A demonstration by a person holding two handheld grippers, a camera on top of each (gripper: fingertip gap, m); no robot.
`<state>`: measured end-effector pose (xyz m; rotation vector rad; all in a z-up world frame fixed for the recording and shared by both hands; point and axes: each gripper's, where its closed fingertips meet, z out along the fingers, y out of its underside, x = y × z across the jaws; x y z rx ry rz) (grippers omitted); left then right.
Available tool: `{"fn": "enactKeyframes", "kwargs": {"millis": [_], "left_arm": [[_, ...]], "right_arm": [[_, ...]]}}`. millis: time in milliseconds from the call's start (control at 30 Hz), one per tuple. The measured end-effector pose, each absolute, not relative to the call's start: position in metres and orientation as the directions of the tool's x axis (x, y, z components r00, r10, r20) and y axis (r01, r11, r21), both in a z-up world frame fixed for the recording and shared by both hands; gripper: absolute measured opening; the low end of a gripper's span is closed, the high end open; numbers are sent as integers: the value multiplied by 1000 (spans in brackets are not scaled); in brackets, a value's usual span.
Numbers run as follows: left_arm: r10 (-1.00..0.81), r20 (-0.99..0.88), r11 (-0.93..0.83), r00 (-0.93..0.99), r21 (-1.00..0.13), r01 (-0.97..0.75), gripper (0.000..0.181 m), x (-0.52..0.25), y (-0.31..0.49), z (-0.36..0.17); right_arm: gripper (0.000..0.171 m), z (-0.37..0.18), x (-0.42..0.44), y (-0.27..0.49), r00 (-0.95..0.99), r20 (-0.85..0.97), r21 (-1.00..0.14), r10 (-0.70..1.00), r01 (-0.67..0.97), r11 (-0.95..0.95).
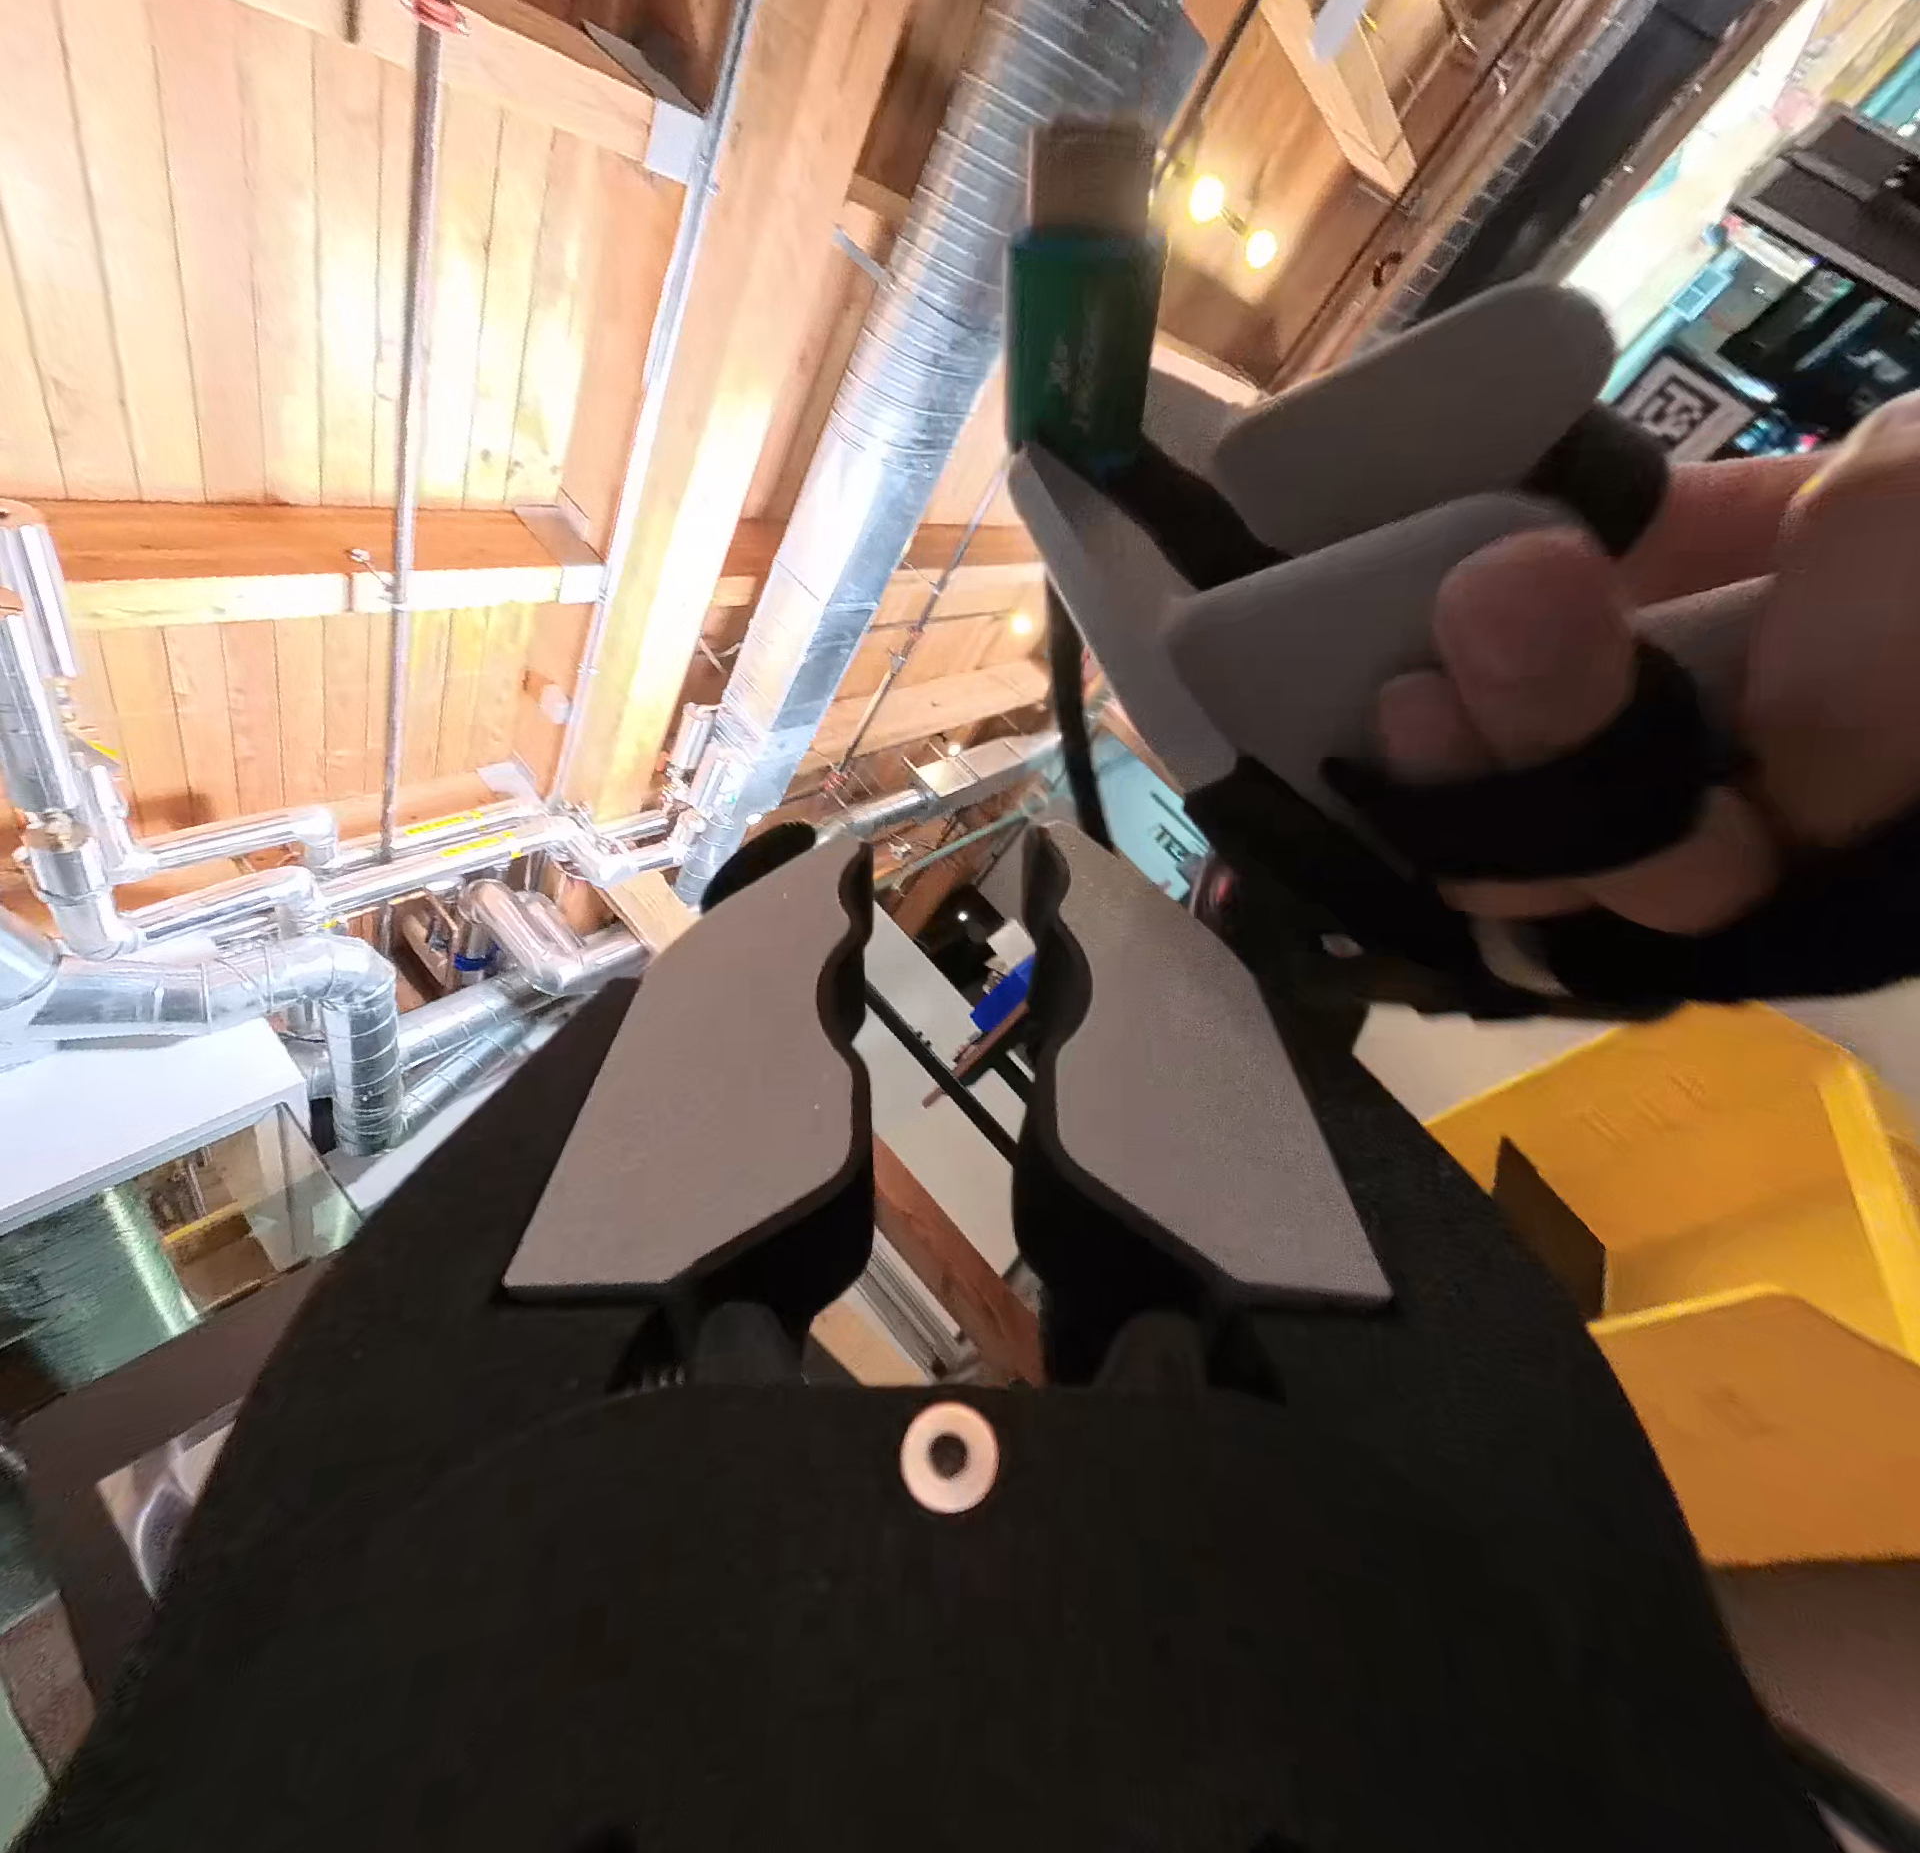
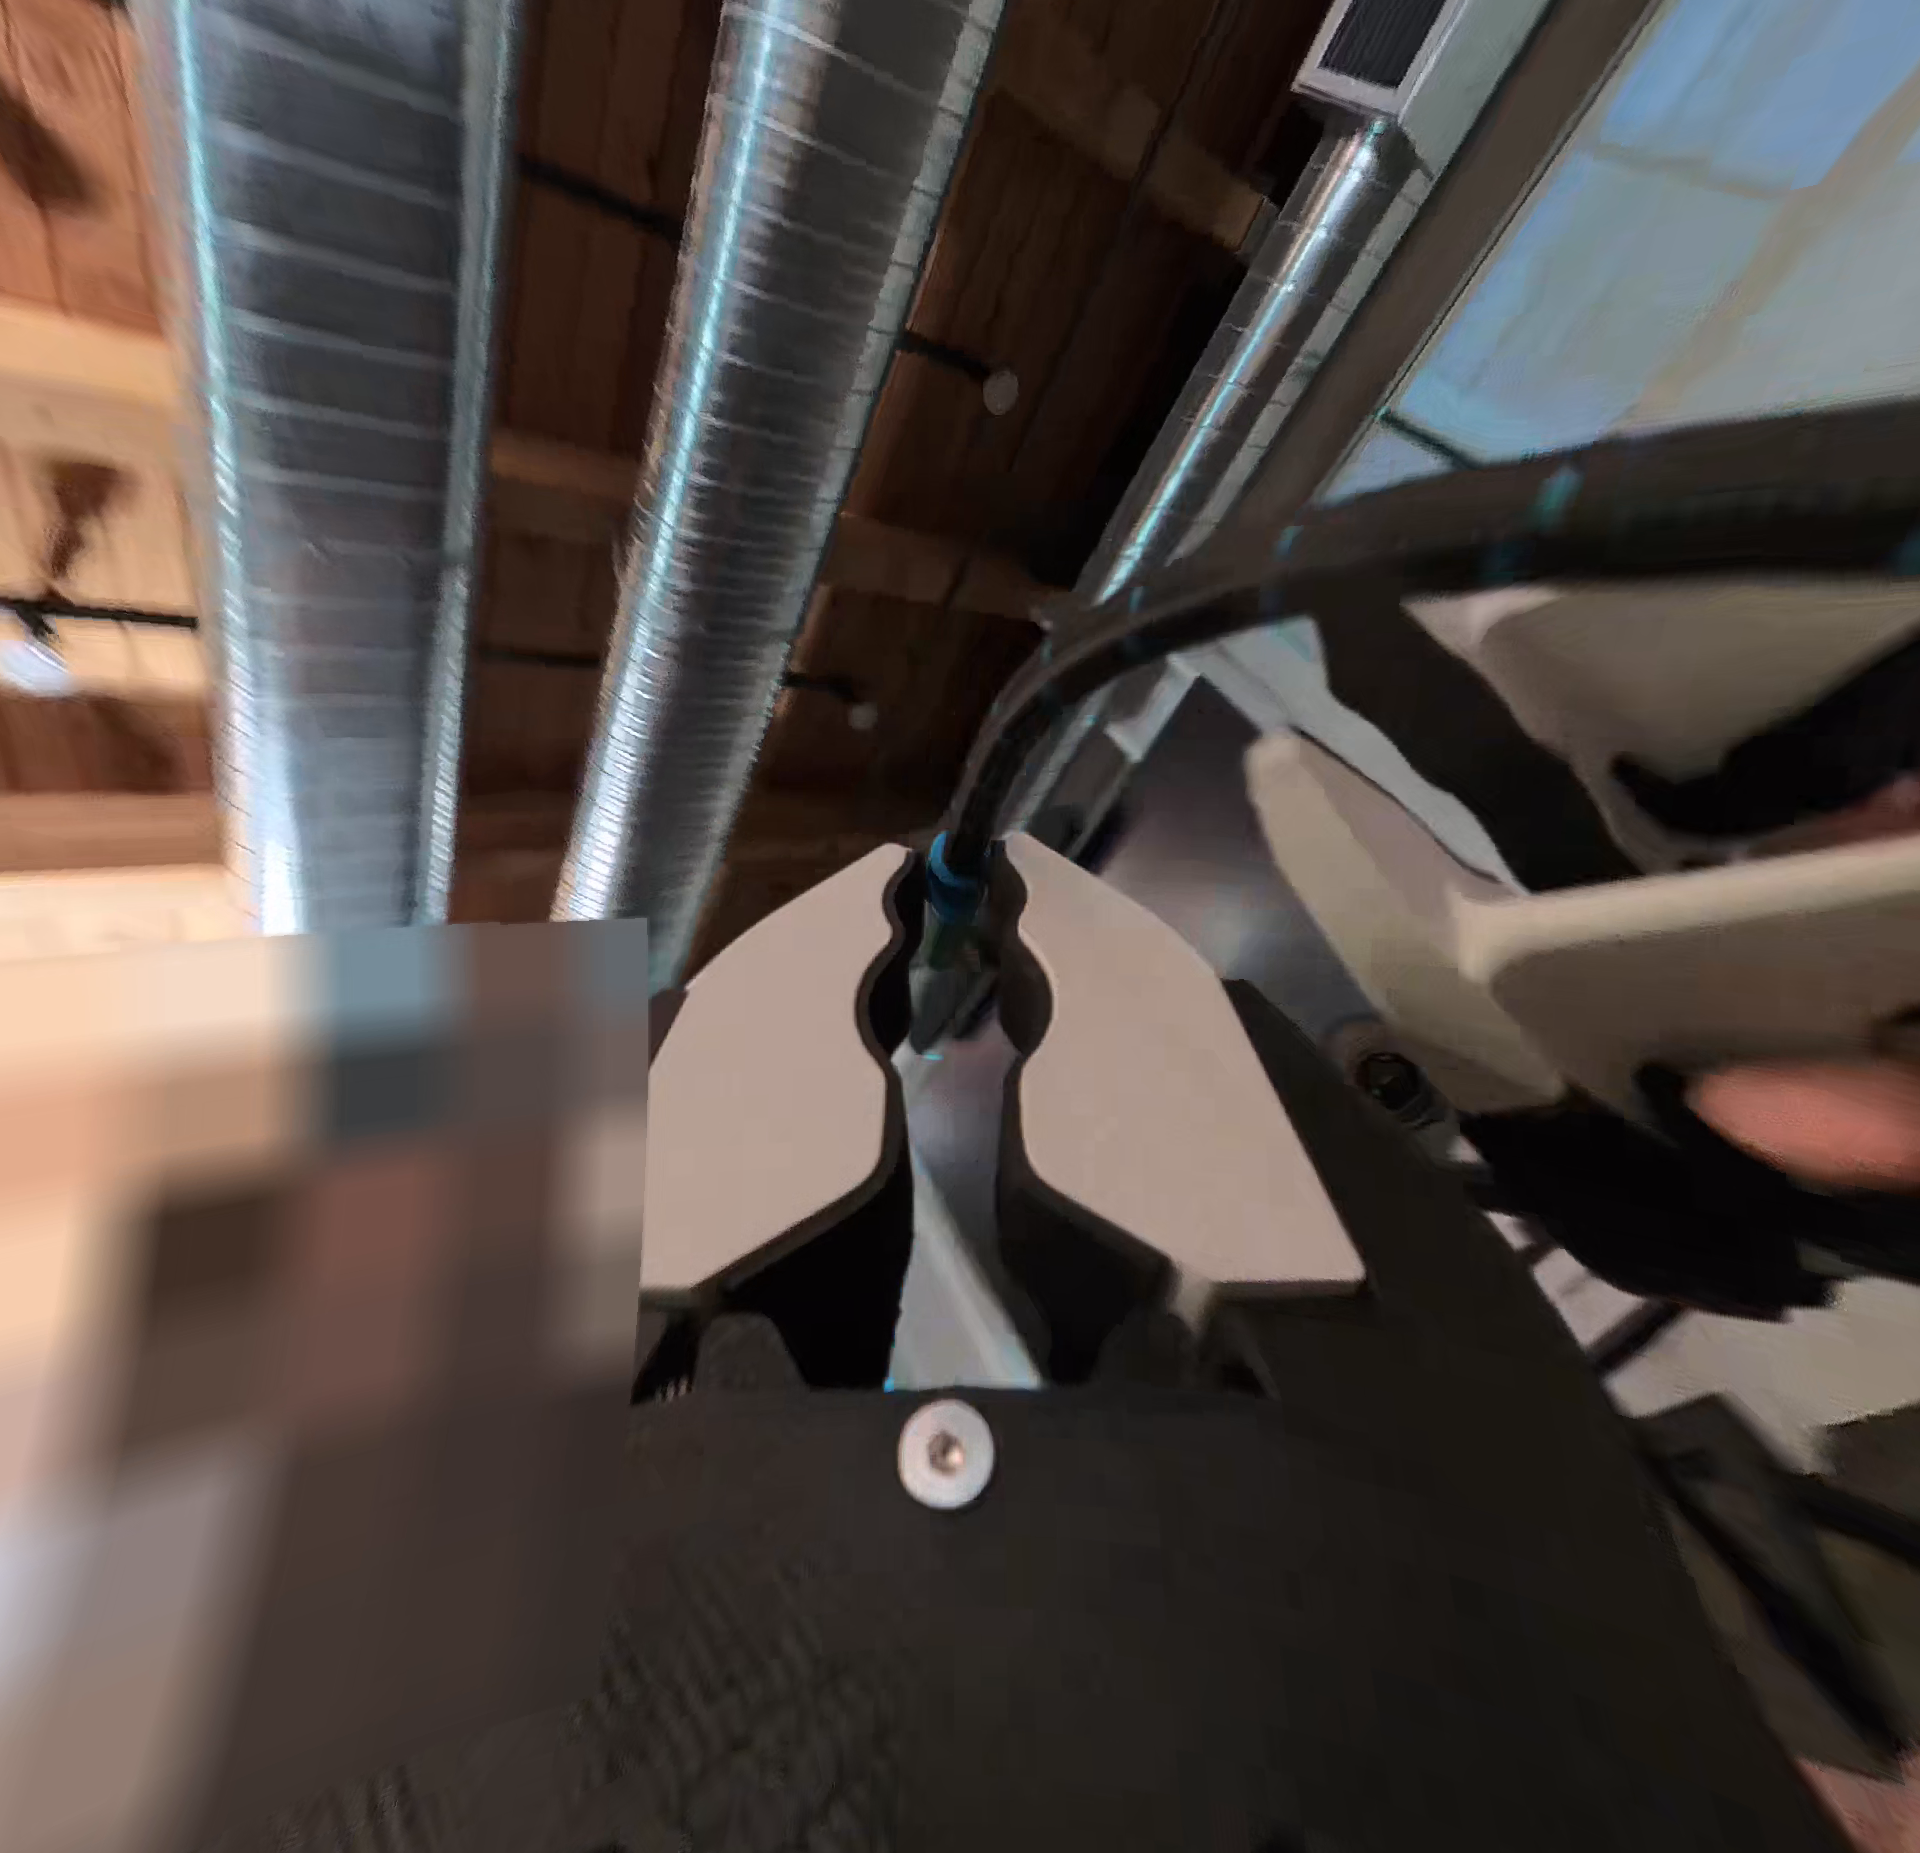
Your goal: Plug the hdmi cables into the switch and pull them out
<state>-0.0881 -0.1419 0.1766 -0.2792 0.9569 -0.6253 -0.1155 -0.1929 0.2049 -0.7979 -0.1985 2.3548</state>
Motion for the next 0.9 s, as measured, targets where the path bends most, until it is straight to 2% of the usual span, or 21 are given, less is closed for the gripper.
{"fn": "enactKeyframes", "kwargs": {"millis": [133, 233, 300, 400, 467, 533, 567, 667, 700, 900], "left_arm": [[-667, -660, 745, 346, -581, 327, 26, -110, -126, 180], [-699, -609, 715, 376, -614, 334, 28, -125, -126, 195], [-677, -628, 734, 383, -614, 292, 38, -122, -134, 198], [-567, -717, 812, 405, -570, 127, 57, -106, -140, 191], [-459, -783, 869, 420, -494, 28, 54, -97, -143, 185], [-348, -832, 912, 433, -408, -50, 39, -92, -143, 180], [-323, -844, 918, 429, -389, -73, 38, -90, -143, 177], [-344, -835, 906, 429, -415, -81, 37, -89, -138, 176], [-353, -834, 905, 424, -420, -71, 38, -89, -137, 175], [-366, -854, 914, 370, -404, -26, 30, -96, -145, 172]], "right_arm": [[12, 210, -96, -175, -318, -455, -514, 832, -669, -537], [12, 204, -83, -153, -63, -429, -614, 901, -711, -342], [12, 200, -82, -144, 72, -393, -686, 917, -687, -240], [12, 192, -87, -136, 222, -330, -775, 917, -619, -129], [12, 189, -90, -135, 280, -301, -809, 912, -581, -89], [12, 187, -94, -135, 301, -292, -831, 908, -549, -85], [12, 185, -96, -135, 305, -290, -842, 907, -532, -90], [15, 181, -99, -134, 333, -281, -864, 900, -496, -86], [10, 180, -100, -134, 338, -278, -872, 899, -482, -88], [12, 173, -106, -134, 295, -304, -892, 906, -421, -162]]}}
